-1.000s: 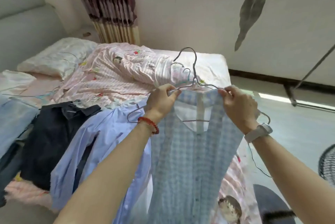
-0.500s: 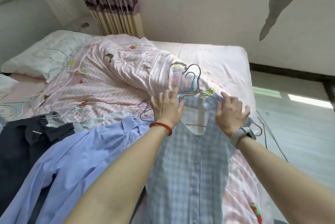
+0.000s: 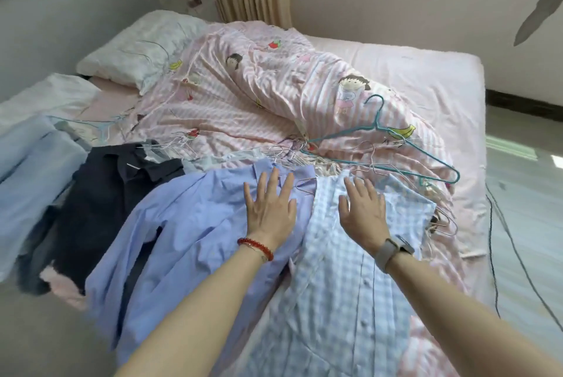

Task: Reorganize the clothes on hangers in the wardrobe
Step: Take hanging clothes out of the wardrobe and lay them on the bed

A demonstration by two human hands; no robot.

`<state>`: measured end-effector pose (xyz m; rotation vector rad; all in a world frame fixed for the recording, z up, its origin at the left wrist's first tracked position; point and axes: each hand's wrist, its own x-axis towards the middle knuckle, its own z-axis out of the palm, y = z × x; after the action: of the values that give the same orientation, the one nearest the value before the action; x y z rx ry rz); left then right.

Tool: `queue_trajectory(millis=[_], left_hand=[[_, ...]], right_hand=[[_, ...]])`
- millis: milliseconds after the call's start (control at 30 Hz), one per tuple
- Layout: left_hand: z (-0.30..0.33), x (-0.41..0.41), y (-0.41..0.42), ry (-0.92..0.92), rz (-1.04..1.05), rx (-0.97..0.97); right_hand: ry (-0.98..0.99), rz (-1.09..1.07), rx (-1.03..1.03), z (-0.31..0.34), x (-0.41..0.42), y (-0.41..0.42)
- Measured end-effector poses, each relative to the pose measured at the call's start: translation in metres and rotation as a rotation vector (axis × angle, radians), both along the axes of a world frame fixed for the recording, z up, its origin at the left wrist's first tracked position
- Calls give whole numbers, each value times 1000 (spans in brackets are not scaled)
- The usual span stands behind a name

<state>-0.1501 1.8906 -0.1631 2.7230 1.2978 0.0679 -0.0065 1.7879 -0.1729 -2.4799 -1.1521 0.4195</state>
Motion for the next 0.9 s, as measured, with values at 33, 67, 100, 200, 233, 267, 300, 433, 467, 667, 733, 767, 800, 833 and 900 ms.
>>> queue_trajectory(millis=[33, 67, 100, 200, 233, 267, 300, 433, 467, 667, 733, 767, 800, 833, 900], left_hand=[[10, -26, -2, -17, 25, 27], [19, -54, -5, -24, 58, 44], [29, -85, -8, -28, 99, 54], [58, -187, -28, -92, 263, 98], [68, -223, -39, -146, 309, 131], [78, -260, -51, -205, 348, 184], [86, -297, -64, -238, 385, 246], [116, -456, -126, -217, 670, 340], [123, -497, -142, -205, 751, 364], [149, -697, -260, -173, 1246, 501], [154, -740, -305, -152, 1397, 564], [156, -756, -327, -127, 1462, 594], [158, -770, -349, -105, 1532, 609], [160, -782, -372, -86, 1614, 609], [164, -800, -417, -53, 1793, 610]], right_hand=[[-14, 39, 11, 11, -20, 5], [-12, 81, 27, 22, -41, 9], [-4, 129, 45, 34, -66, 14], [-6, 312, 117, 64, -151, 18], [1, 380, 158, 73, -184, 16], [19, 450, 201, 81, -218, 13], [42, 519, 238, 90, -252, 11], [55, 853, 301, 119, -400, -2], [53, 937, 312, 126, -438, -4], [89, 1427, 348, 151, -657, -47], [116, 1595, 350, 154, -719, -69], [117, 1676, 350, 157, -748, -80], [122, 1751, 351, 159, -775, -91], [136, 1824, 354, 162, -801, -104], [166, 1966, 361, 166, -847, -133]])
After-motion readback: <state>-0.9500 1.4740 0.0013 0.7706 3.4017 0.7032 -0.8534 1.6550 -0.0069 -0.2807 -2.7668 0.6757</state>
